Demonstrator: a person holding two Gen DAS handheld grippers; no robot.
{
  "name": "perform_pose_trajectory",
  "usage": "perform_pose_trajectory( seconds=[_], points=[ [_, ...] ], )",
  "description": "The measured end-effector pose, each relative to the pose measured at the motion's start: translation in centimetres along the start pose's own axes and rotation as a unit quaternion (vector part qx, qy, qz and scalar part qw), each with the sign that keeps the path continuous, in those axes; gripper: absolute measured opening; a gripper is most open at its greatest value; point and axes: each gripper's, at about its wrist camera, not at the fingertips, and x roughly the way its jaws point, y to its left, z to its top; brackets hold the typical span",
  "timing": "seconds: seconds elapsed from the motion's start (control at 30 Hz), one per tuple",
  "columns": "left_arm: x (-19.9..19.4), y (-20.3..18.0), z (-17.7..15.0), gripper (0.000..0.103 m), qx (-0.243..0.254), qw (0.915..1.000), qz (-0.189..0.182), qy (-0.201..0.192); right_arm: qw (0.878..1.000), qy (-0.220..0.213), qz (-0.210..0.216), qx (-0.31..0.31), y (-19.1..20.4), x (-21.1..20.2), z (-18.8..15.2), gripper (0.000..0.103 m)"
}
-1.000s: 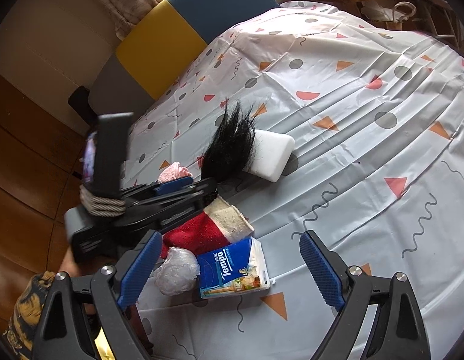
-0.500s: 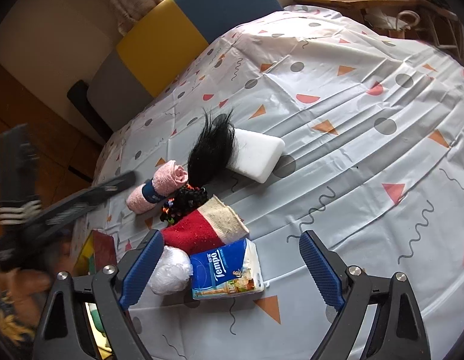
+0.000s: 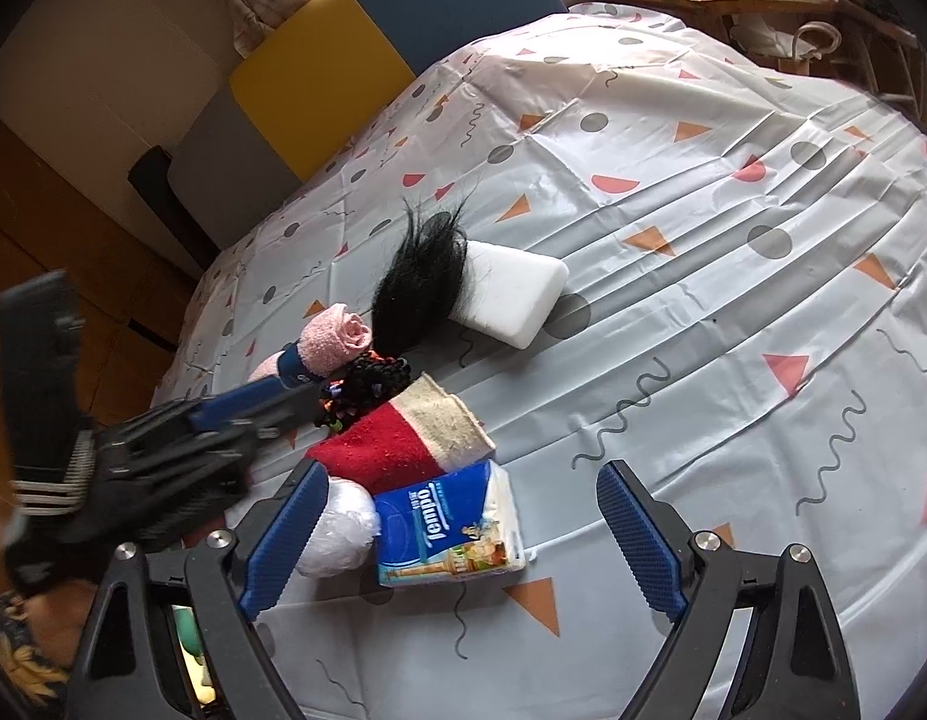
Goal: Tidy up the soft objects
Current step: 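Grasp the black-haired doll by its beaded braids with the left gripper, then lift the doll toward the tray with the left gripper while the right gripper reaches the clear plastic bag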
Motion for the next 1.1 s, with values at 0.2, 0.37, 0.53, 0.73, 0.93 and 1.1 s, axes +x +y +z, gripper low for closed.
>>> perform_pose_trajectory(
  seconds=[0.2,0.37,0.53,0.73,0.93,1.1],
  points=[
    [4.0,-0.1,2.1,0.038,0.005,0.9997,0.011,0.022,1.000,0.005,0.020,0.005,0.2,0.1,0.2,0.092],
    [6.9,0.3,3.4,0.039,0.003,0.9988,0.016,0.046,1.000,0.009,0.029,0.002,0.4,0.3,0.2,0.092],
    [6.7,0.9,2.8,0.020,-0.020,0.9989,0.014,0.041,1.000,0.007,0.026,-0.002,0.4,0.4,0.3,0.092],
    [0.0,2.6,1.6,0.017,-0.059,0.9980,-0.018,-0.014,1.000,0.006,0.025,-0.001,0.0,0.4,0.3,0.090],
    [-7.1,4.1,-1.0,0.011,-0.099,0.9927,-0.036,-0.059,0.999,0.014,0.021,-0.041,1.3,0.9,-0.3,0.089],
    [-11.7,5.0,-4.4,0.010,-0.128,0.9864,-0.040,-0.095,0.995,0.023,0.021,-0.090,3.3,1.5,-1.2,0.085]
  ],
)
